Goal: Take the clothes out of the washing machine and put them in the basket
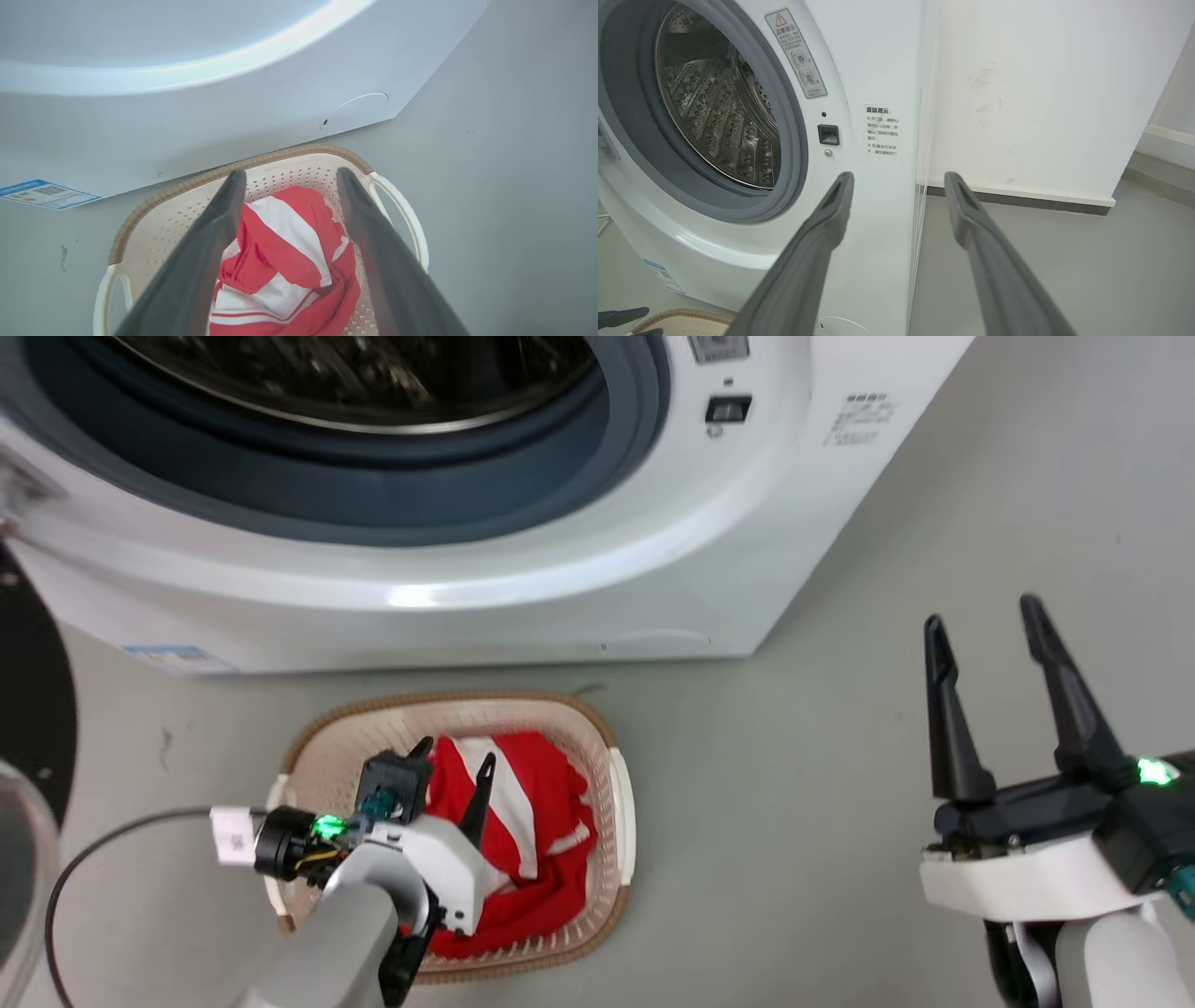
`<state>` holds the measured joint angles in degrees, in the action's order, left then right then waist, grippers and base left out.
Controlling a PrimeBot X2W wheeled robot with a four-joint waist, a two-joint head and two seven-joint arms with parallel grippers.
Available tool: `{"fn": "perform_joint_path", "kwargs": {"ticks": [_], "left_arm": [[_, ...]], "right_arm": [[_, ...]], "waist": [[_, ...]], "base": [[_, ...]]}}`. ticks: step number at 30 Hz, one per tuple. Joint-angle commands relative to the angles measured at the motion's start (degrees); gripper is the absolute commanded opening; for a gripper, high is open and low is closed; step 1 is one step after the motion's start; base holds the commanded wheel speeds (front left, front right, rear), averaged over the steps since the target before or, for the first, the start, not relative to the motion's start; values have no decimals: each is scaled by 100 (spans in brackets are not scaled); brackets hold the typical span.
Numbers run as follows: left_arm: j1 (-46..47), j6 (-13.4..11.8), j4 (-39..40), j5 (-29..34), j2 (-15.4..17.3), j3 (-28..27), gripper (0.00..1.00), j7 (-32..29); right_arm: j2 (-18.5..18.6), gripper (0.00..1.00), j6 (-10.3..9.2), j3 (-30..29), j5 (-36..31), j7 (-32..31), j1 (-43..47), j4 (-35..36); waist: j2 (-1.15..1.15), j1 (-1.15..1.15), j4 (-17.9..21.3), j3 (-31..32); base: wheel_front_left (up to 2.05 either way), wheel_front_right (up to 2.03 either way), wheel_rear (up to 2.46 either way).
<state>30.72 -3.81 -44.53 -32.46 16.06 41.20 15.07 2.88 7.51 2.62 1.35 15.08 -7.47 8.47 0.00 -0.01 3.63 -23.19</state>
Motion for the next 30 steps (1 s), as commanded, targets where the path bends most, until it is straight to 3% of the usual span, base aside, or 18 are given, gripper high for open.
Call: {"fn": "perform_joint_path", "kwargs": {"ticks": [1,7,13,23,30], "left_arm": [[-108,-38,60,85,37,-58,100,14],[-1040,-364,1451,852,45,-1132,100,13],[-1940,-402,2654,1463,-218,-2172,100,15],[-2980,-102,3829,2222,-875,-3466,100,14],[-3446,195,4128,2543,-1138,-3953,100,14]], "right_arm": [[-1,100,-4,7,-31,13,87,-21],[-1,100,-4,-32,-33,13,355,-93],[-2,100,-4,-119,13,13,623,-163],[-2,100,-4,-185,14,13,1061,-242],[-1,100,-4,-204,60,13,1354,-295]], "waist": [[0,1,-96,304],[0,1,-188,804],[0,1,-254,1237],[0,1,-364,1839],[0,1,-387,2164]], "base": [[0,0,0],[0,0,0],[0,0,0],[0,0,0],[0,0,0]]}}
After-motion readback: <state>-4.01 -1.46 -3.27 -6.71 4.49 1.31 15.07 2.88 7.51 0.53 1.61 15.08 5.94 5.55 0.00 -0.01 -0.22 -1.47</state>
